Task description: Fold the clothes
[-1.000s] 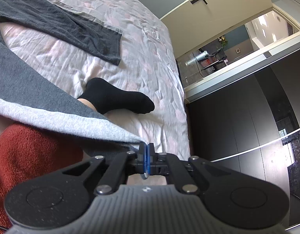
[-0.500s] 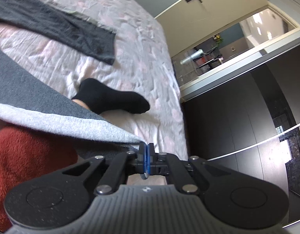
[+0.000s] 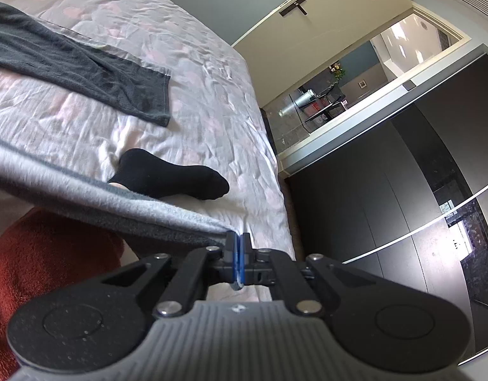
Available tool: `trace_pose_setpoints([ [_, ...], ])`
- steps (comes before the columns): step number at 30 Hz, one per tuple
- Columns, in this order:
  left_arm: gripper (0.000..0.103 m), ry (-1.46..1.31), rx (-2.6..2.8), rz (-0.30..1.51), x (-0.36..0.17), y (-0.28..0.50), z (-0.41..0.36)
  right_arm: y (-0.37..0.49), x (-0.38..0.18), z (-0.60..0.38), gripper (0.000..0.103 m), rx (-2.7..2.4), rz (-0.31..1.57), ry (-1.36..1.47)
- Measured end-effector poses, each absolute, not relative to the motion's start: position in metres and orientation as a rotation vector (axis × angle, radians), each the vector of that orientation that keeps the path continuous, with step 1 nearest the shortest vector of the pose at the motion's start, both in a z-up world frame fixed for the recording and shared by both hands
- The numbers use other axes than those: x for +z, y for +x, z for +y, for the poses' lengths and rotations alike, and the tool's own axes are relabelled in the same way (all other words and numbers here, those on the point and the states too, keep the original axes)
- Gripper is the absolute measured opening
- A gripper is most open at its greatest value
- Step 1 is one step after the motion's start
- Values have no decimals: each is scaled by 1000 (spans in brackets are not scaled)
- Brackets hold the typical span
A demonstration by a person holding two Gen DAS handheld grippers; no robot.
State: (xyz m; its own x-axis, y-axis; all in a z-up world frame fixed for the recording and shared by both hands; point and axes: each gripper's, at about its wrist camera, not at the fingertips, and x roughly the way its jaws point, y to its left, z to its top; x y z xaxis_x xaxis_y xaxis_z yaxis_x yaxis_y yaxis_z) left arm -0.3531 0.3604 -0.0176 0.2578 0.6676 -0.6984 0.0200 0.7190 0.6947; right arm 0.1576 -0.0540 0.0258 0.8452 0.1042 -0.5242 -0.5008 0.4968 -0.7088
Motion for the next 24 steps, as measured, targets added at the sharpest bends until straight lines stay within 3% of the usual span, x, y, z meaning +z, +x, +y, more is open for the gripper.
trace_pose_setpoints([
  [13,1,284,690,1127,11,-304,440,225,36,3,1,354,421,-974],
  [24,1,220,762,1197,-8,-231,519,325,18,123,1,358,408,-1012],
])
